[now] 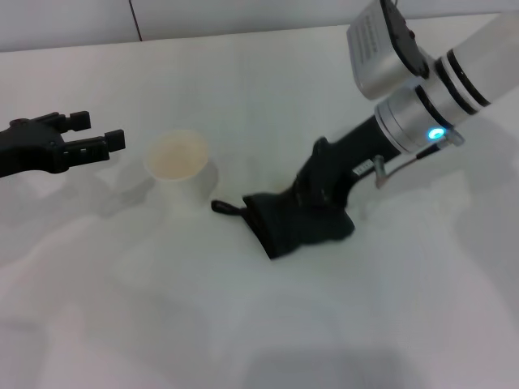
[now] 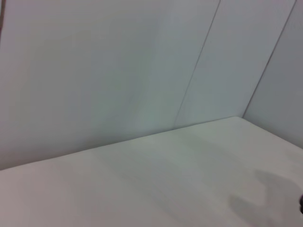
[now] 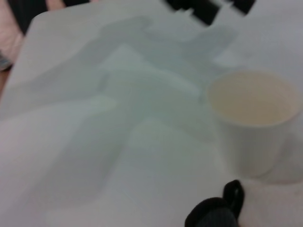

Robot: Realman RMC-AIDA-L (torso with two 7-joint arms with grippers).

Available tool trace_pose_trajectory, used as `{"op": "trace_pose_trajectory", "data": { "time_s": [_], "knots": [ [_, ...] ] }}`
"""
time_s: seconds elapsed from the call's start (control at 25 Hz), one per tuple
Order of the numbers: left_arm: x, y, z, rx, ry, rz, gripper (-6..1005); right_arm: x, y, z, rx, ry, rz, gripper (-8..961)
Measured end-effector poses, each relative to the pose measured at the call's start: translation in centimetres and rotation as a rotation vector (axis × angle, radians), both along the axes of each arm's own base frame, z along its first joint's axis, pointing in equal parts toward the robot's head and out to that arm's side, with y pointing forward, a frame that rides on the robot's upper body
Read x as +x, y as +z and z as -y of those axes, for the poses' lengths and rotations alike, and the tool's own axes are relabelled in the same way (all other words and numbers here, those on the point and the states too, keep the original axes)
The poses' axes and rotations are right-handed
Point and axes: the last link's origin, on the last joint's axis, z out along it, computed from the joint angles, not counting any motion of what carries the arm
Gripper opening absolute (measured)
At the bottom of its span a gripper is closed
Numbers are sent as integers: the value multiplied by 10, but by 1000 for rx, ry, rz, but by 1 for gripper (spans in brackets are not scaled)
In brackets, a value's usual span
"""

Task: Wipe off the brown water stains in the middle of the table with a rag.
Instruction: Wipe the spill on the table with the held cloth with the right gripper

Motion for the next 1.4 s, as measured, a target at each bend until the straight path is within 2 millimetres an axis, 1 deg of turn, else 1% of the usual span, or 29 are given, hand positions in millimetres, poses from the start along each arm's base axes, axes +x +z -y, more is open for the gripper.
{"op": "trace_pose_trajectory", "data": {
  "time_s": [0.24, 0.44, 0.72, 1.04, 1.16, 1.4],
  "knots": [
    [0, 0, 0, 0, 0, 0, 867, 7, -2, 17, -106, 3, 31, 40],
    [1, 0, -1, 0, -3, 0, 867, 5, -5, 17, -99, -5, 20, 39],
    [2, 0, -1, -2, -5, 2, 867, -10, -17, 7, -59, 24, 21, 39],
    [1, 0, -1, -1, -4, 1, 867, -28, -24, -9, 12, 42, 15, 39],
    [2, 0, -1, 0, -6, 0, 867, -30, -24, -14, 42, 38, 28, 39],
    [2, 0, -2, 1, -6, -1, 867, -25, -20, -19, 69, 29, 50, 39]
  ]
}}
